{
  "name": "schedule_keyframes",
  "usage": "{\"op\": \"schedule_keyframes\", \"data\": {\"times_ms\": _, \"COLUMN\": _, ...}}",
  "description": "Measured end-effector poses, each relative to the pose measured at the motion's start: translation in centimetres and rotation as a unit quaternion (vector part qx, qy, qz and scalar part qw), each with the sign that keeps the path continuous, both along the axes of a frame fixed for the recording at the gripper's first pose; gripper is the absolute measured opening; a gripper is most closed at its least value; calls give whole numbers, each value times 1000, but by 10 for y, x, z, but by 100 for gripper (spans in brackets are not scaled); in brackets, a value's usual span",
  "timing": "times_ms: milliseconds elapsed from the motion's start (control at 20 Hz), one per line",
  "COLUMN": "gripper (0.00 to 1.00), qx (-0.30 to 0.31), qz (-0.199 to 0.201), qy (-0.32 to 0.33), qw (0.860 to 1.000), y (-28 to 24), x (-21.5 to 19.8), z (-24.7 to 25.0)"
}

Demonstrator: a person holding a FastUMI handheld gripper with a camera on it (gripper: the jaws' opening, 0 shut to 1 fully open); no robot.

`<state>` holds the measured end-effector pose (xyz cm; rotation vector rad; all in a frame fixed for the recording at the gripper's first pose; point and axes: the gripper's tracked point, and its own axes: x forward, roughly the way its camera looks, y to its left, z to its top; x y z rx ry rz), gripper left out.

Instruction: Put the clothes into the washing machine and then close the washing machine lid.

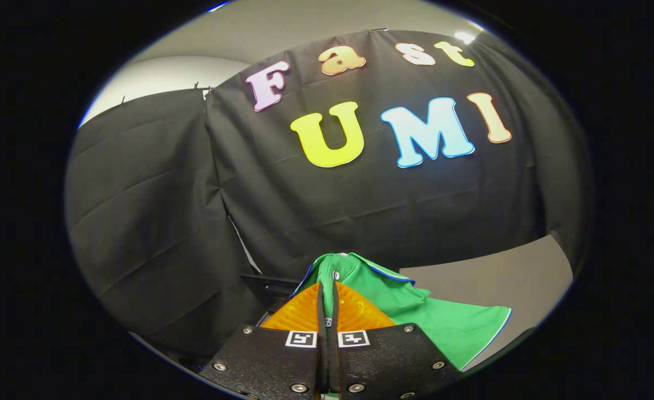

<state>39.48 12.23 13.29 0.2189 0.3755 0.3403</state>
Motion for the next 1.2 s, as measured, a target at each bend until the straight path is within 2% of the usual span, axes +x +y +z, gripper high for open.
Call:
{"op": "schedule_keyframes", "data": {"times_ms": 700, "gripper": 0, "qx": -7, "qz": 55, "qy": 9, "qw": 998, "y": 126, "x": -5, "z": -27}}
{"op": "schedule_keyframes", "data": {"times_ms": 1200, "gripper": 0, "qx": -19, "qz": 68, "qy": 47, "qw": 996, "y": 184, "x": 1, "z": -92}}
